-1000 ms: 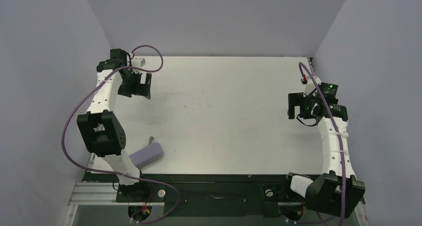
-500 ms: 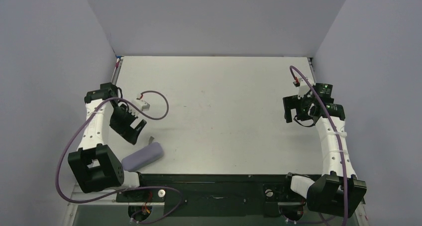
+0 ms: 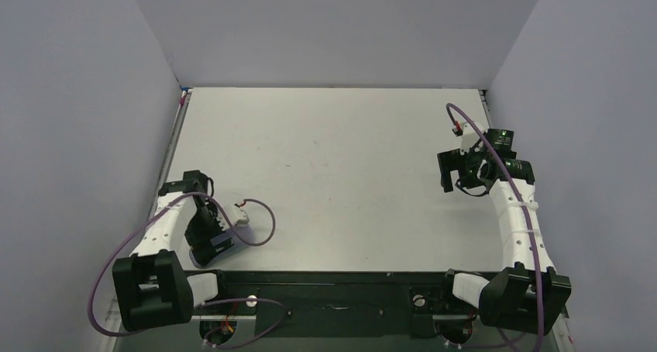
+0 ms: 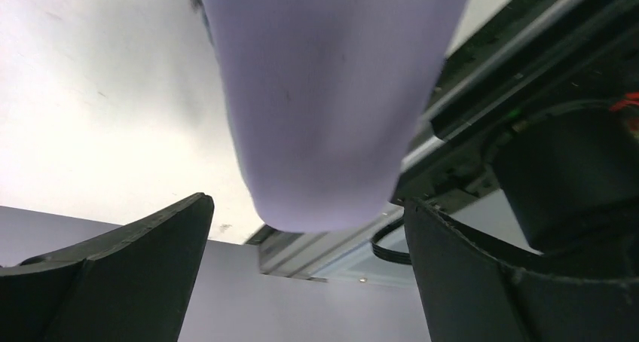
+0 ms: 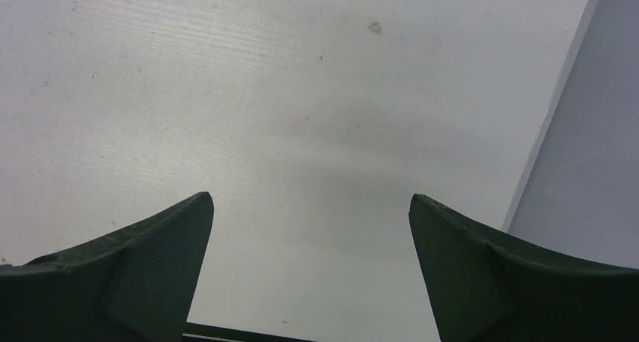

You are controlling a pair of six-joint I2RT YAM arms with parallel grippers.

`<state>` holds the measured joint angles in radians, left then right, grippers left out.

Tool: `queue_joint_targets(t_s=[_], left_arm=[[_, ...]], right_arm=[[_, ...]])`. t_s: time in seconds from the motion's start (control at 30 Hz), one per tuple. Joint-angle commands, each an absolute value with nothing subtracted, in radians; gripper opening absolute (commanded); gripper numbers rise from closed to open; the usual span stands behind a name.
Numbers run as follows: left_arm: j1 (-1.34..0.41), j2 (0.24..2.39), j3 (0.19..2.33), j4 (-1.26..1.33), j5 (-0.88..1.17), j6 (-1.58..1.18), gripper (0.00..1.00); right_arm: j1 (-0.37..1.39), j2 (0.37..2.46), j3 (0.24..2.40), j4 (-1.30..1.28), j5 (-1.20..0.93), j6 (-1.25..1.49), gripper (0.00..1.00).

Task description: Open the umbrella

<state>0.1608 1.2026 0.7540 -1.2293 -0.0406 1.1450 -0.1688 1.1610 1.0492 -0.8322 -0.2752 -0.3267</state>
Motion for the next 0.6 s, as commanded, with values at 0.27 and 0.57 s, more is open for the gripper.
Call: queue_joint_targets(t_s=[0.27, 0.57], left_arm=[[-0.171, 1.327, 0.756, -0.897, -0.103, 0.902, 0.59], [-0.428, 1.590, 0.965, -0.798, -0.071, 0.611, 0.47]], right_arm=[[-0.161, 1.185, 1.115, -0.835, -0.235, -0.351, 0.98], [-0.163, 1.191, 1.125, -0.848, -0.215, -0.363, 0.98]])
